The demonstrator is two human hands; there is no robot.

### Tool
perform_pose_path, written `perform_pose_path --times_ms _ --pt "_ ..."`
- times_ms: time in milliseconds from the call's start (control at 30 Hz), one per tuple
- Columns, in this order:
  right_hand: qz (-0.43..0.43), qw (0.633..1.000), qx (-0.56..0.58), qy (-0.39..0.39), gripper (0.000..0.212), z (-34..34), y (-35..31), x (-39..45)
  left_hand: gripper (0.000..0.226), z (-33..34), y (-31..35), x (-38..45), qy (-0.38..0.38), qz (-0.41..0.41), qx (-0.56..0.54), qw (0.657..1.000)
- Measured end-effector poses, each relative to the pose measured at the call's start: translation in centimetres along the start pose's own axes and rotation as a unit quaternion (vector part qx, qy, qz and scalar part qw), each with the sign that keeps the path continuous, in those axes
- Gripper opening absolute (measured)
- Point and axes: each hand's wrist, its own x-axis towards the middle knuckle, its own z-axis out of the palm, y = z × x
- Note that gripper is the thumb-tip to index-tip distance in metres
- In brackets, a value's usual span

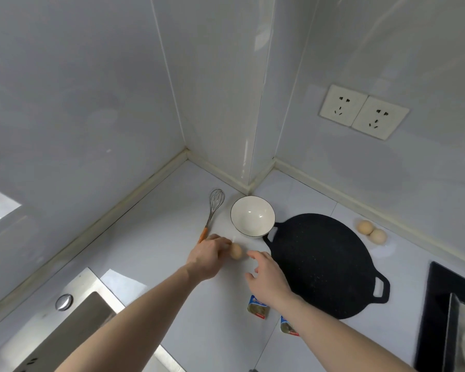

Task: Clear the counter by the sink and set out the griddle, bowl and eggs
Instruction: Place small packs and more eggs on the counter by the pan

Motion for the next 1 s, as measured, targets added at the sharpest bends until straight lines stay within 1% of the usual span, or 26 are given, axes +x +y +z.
perform_pose_path --times_ms 100,167,333,367,500,633,800,900,967,1000 --pt "-0.025 0.999 -0.032 0.000 0.064 1.2 -0.6 0.9 0.029 0.4 -0.1 -1.3 0.035 0.025 -0.008 0.999" --pt "-0.031 0.998 -0.053 -0.004 0.062 1.8 -0.9 1.3 0.030 0.9 -0.7 -2.2 0.044 0.020 -0.013 0.999" --pt "-0.034 0.994 -0.106 -0.016 0.042 2.4 -1.1 1.5 0.032 0.4 -0.8 -4.3 0.009 -0.081 -0.044 0.996" --pt "-0.033 0.993 -0.112 -0.022 0.042 2.5 -1.1 1.4 0.031 0.4 -0.8 -4.7 0.004 -0.092 -0.047 0.995" --pt "-0.035 0.992 -0.109 -0.042 0.057 3.7 -2.2 0.9 0.029 0.8 -0.6 -5.8 0.013 -0.122 -0.062 0.991" --pt "-0.022 0.994 -0.096 -0.042 0.045 5.2 -3.1 0.5 0.035 1.1 0.4 -6.6 0.027 -0.161 -0.073 0.984" --pt "-0.001 0.994 -0.106 -0.038 0.039 5.6 -2.2 0.0 0.042 1.1 1.1 -7.5 0.035 -0.159 -0.069 0.984" --pt "-0.005 0.993 -0.112 -0.044 0.043 5.2 -1.6 -0.2 0.045 0.7 1.1 -8.2 0.029 -0.146 -0.046 0.988" --pt "-0.011 0.992 -0.115 -0.047 0.045 4.6 -1.2 -0.7 0.042 0.5 0.9 -8.5 0.021 -0.144 -0.035 0.989" --pt "-0.013 0.992 -0.115 -0.047 0.045 4.4 -0.9 -0.9 0.037 0.4 0.8 -8.6 0.015 -0.150 -0.027 0.988"
